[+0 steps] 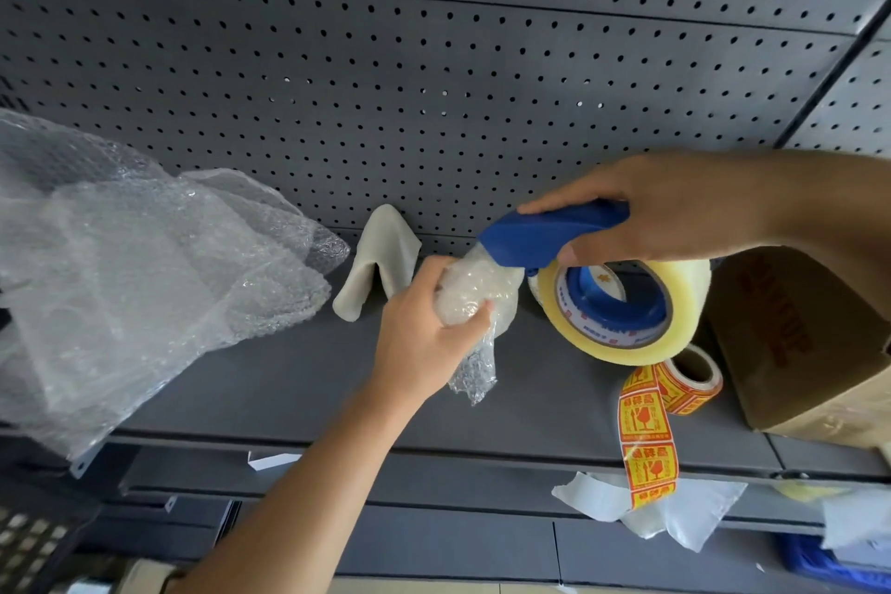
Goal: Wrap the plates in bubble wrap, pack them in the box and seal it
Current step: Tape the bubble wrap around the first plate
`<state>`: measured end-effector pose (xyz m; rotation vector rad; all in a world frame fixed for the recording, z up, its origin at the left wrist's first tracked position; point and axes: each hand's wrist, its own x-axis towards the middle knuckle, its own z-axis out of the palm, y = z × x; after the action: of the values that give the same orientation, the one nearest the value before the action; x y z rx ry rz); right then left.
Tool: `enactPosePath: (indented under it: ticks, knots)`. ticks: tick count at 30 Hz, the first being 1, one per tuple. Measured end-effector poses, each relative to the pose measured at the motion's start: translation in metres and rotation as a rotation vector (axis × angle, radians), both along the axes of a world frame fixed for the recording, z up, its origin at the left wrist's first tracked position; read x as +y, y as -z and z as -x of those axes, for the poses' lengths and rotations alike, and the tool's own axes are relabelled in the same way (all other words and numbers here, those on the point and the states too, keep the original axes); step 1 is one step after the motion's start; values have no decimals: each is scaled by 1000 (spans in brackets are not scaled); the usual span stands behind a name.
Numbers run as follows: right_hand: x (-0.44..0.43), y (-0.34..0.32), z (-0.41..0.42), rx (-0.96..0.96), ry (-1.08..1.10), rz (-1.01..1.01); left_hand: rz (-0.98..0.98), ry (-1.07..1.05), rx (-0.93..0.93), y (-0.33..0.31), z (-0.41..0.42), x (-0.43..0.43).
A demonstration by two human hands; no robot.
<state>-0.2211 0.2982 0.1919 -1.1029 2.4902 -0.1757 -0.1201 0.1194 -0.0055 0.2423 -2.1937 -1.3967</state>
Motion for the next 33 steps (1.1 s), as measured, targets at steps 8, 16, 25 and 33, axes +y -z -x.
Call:
enactPosePath:
  ticks: [8, 16, 25, 33]
  knots:
    - [20, 30, -21, 87, 120, 285, -236, 2, -9, -12, -2, 2]
    - [24, 76, -51, 169, 307, 617, -446, -38, 16, -23, 4, 16]
    - [28, 86, -50, 150, 343, 576, -426, -51, -58, -21, 5, 18]
    - [35, 91, -36, 45, 334, 480, -28, 62, -156, -13, 1, 5]
